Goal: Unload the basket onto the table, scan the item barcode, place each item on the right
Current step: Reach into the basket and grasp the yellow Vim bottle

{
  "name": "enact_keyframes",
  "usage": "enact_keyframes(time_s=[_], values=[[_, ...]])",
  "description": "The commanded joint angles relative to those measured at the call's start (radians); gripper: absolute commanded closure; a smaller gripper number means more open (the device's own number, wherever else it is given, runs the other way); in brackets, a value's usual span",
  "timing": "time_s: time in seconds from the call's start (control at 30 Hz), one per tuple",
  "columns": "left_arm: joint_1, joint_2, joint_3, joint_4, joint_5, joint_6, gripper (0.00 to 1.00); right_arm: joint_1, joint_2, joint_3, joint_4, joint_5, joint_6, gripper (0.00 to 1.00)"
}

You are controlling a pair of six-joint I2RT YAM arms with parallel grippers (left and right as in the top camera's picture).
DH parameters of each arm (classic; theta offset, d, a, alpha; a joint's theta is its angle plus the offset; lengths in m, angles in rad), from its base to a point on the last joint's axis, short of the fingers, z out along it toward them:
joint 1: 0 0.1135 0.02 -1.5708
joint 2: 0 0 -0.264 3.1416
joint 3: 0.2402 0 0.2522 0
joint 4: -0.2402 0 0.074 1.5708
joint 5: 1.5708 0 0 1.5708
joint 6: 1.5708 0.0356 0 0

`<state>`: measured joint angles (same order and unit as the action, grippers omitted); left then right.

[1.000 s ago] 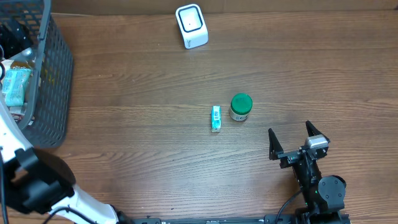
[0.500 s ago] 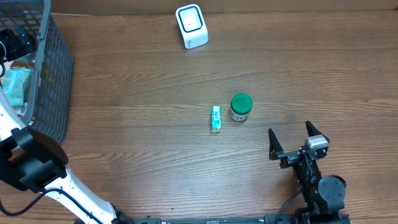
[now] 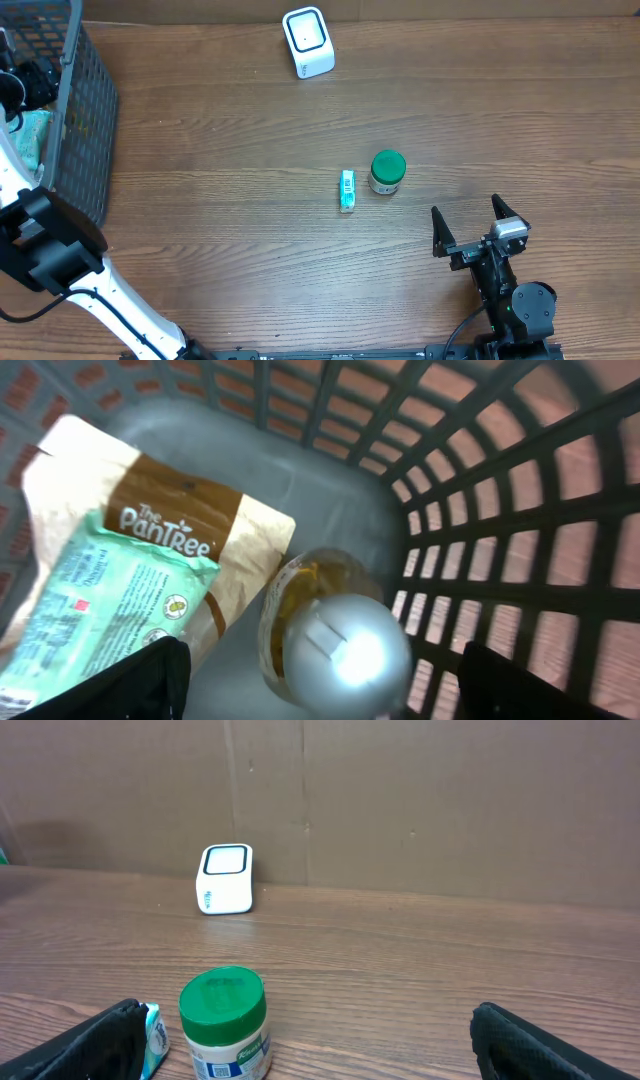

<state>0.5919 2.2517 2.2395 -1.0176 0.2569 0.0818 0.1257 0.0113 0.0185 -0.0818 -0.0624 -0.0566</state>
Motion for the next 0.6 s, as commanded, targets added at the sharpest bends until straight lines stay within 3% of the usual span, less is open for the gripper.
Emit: enact_keyframes(time_s=[0.0, 0.3, 0.37, 0.57], values=[[0.01, 0.043, 0.022, 0.012, -0.008, 0.02, 0.15, -0.003, -0.007, -0.011, 0.004, 0.008, -0.004, 0.0], [0.007, 0.071, 0.019, 0.003, -0.085, 0.02, 0.29, -0.003, -0.007, -0.011, 0.004, 0.009, -0.004, 0.0], [0.007, 0.084, 0.019, -0.003, -0.084, 0.02, 0.38, -0.003, -0.007, -0.011, 0.003, 0.008, -0.004, 0.0], [0.007, 0.086, 0.019, 0.0, -0.085, 0.02, 0.41, -0.003, -0.007, -0.011, 0.003, 0.008, -0.004, 0.0]])
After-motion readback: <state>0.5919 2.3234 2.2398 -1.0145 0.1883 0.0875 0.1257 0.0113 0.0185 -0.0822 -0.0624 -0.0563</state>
